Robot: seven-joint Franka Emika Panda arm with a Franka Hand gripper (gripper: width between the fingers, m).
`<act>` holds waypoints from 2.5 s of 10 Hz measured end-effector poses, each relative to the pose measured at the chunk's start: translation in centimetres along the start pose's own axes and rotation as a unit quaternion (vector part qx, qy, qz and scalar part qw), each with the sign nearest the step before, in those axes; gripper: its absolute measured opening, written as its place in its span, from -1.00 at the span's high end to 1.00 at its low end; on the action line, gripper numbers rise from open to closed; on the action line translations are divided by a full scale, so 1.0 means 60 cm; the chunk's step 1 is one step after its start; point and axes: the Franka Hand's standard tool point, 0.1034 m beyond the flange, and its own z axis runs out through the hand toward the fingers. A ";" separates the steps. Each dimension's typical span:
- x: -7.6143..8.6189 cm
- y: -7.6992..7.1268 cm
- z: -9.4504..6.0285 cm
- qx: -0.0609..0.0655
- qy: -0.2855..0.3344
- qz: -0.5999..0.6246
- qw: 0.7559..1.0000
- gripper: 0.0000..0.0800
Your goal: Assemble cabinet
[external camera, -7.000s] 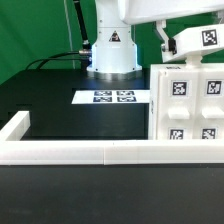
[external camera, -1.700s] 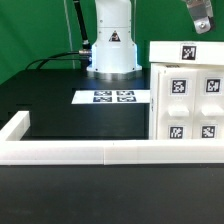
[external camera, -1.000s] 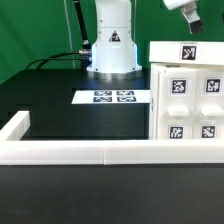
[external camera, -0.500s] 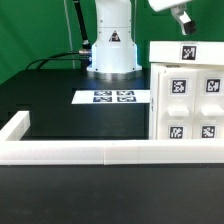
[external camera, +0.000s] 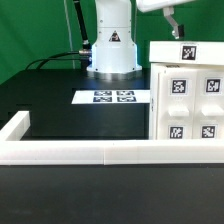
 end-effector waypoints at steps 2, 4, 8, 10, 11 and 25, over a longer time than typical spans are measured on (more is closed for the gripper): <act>-0.002 -0.002 0.001 -0.018 -0.003 -0.129 0.991 -0.99; -0.002 0.002 0.001 -0.022 -0.005 -0.192 0.981 -0.99; -0.002 0.013 0.005 -0.022 -0.011 -0.329 0.944 -0.99; -0.005 0.019 0.012 -0.027 -0.018 -0.415 0.909 -0.99; -0.006 0.023 0.015 -0.028 -0.022 -0.441 0.897 -0.99; -0.017 0.047 0.046 -0.027 -0.036 -0.387 0.921 -0.39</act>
Offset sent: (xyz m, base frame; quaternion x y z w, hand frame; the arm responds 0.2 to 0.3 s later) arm 0.0000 0.0000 0.0000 0.0000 0.0000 -0.1938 0.9810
